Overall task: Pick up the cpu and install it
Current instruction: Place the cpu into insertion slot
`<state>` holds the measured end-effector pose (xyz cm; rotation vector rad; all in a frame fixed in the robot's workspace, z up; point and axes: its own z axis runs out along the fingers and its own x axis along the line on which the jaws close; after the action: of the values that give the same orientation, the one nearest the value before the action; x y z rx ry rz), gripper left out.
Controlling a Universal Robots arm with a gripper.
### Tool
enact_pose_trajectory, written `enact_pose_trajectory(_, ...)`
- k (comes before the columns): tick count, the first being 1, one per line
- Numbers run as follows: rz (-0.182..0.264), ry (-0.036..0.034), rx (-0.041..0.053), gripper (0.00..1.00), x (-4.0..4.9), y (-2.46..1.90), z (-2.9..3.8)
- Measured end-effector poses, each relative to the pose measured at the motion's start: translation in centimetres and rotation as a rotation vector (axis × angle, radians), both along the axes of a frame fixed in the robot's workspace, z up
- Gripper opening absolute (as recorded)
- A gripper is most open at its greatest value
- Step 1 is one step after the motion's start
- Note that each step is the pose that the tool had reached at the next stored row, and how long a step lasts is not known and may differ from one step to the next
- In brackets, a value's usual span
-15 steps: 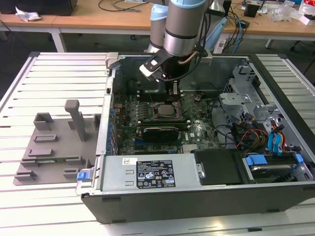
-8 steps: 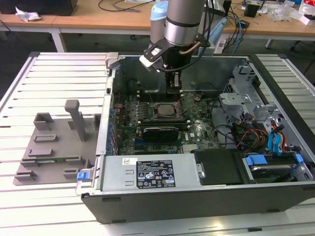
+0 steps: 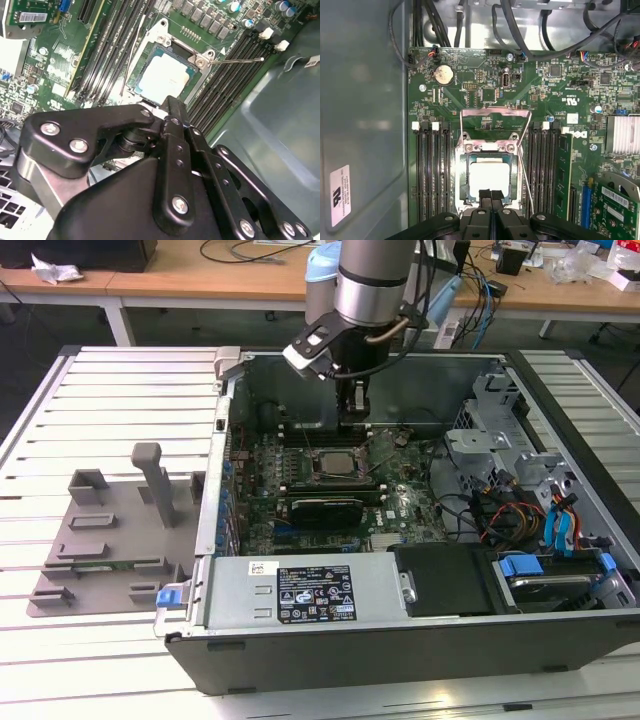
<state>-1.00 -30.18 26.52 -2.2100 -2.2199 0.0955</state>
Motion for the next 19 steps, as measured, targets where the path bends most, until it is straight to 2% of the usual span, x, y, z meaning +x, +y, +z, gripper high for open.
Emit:
enact_pose_trajectory(1, 0.0, 0.0, -0.0005, 0.11, 0.0, 0.03, 0.23)
enact_pose_trajectory(4, 0.0, 0.0, -0.0033, 0.11, 0.0, 0.19, 1.46)
enact_pose_trajectory(7, 0.0, 0.0, -0.0035, 0.11, 0.0, 0.22, 2.26)
enact_pose_trajectory(19, 0.0, -0.0001, -0.0037, 0.11, 0.0, 0.35, 4.5)
